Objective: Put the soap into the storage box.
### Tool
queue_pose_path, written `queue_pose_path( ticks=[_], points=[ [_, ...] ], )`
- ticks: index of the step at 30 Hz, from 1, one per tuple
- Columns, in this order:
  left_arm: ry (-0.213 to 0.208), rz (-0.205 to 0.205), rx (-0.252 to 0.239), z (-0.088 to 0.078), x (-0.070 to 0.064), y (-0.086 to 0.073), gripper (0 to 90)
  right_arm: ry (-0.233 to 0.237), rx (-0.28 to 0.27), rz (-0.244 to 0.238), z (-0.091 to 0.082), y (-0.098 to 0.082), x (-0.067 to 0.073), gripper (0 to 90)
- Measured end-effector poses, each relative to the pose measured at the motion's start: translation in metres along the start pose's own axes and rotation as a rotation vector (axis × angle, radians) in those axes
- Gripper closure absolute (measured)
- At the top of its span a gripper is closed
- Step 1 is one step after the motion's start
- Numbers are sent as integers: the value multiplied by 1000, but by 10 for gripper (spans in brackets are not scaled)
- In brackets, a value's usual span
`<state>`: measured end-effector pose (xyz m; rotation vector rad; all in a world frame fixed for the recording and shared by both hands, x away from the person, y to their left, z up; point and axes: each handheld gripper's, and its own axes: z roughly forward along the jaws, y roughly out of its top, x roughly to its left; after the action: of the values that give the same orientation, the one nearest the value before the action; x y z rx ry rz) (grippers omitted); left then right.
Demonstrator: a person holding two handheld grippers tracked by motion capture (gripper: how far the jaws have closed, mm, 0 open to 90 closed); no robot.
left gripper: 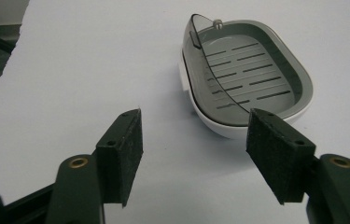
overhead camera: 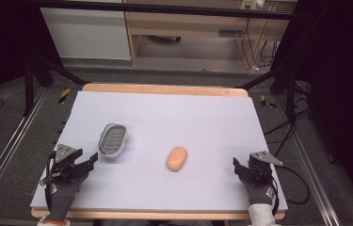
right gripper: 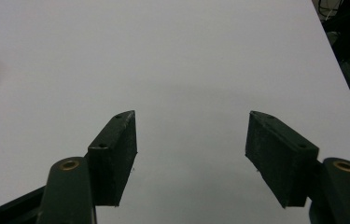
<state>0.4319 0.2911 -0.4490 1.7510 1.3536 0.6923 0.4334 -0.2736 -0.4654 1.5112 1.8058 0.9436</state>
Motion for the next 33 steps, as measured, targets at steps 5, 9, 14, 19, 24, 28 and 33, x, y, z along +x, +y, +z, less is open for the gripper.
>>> queue_pose_path(
  ticks=[5,9,14,19,24,28,33],
  points=[
    [-14,2,-10,-2,-4,3,320,-3,6,-14,1,0,1,334],
    [-32,-3,-22,-7,-7,6,309,1,16,-21,2,-1,2,331],
    [-52,10,-29,-9,-15,11,287,-12,38,-40,5,-2,3,315],
    [-70,26,-33,-11,-23,14,276,-14,42,-44,6,-1,4,312],
    [-102,38,-24,-11,-32,17,268,-17,39,-50,5,-1,4,312],
    [-113,50,-18,-10,-38,18,263,-20,41,-46,5,0,4,312],
    [-125,67,-18,-10,-44,20,258,-23,39,-47,4,1,4,312]
  ],
)
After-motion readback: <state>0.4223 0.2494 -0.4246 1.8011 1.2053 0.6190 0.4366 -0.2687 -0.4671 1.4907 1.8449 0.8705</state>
